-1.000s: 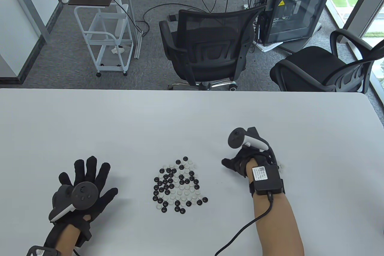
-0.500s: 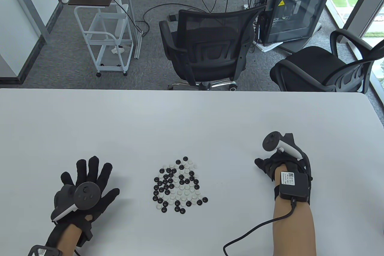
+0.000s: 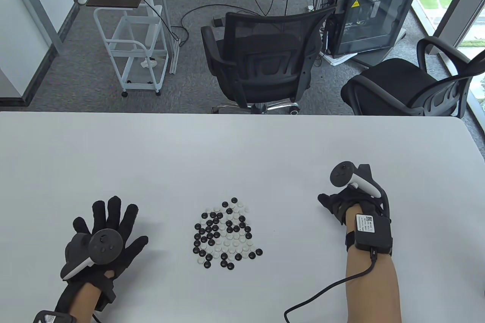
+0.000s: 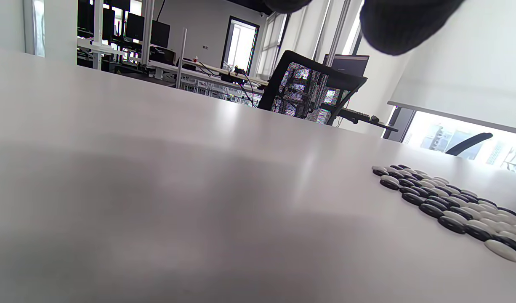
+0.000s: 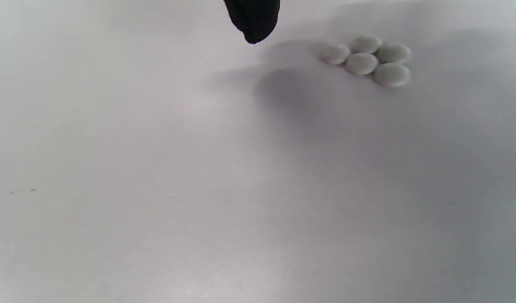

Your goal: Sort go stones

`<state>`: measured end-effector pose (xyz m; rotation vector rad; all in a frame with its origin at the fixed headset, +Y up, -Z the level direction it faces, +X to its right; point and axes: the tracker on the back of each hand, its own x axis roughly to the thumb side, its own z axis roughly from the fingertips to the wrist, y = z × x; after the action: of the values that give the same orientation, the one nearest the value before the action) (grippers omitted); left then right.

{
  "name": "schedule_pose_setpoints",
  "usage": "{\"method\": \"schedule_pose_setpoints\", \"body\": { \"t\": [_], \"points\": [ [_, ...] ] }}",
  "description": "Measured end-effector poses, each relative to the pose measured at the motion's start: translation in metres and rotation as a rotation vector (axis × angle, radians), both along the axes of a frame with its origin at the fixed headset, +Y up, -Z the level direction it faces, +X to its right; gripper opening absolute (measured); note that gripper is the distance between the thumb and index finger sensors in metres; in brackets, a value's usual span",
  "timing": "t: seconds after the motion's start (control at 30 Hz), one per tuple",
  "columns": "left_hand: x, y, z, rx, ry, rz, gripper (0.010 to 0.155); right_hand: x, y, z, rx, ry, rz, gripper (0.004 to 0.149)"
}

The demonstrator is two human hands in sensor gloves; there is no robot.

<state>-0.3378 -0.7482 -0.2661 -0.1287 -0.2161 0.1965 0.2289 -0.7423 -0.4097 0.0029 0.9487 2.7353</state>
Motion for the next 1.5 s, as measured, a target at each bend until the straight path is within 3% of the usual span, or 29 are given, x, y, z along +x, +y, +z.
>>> {"method": "schedule_pose_setpoints", "body": {
  "t": [0.1, 0.37, 0.67, 0.87, 1.27, 1.5],
  "points": [
    [0.0, -0.001, -0.001, -0.003, 0.0, -0.001, 0.083, -0.041, 0.005, -0.002, -0.046, 0.123, -0.142, 0.071],
    [0.003, -0.001, -0.001, -0.007, -0.007, -0.021, 0.082, -0.139, -0.002, -0.001, -0.064, 0.391, -0.214, 0.068],
    [0.004, -0.001, 0.0, 0.003, -0.009, -0.028, 0.082, -0.175, -0.023, -0.01, -0.087, 0.434, -0.222, 0.07],
    [0.003, -0.002, 0.0, -0.001, -0.009, -0.015, 0.082, -0.155, -0.023, -0.014, -0.089, 0.395, -0.15, 0.067],
    [0.003, -0.001, 0.0, -0.003, -0.005, -0.019, 0.082, -0.02, -0.01, 0.001, -0.154, 0.093, 0.118, 0.066],
    [0.005, -0.004, -0.001, -0.013, -0.01, -0.035, 0.082, 0.019, -0.011, 0.011, -0.135, -0.015, 0.119, 0.067]
  ]
}}
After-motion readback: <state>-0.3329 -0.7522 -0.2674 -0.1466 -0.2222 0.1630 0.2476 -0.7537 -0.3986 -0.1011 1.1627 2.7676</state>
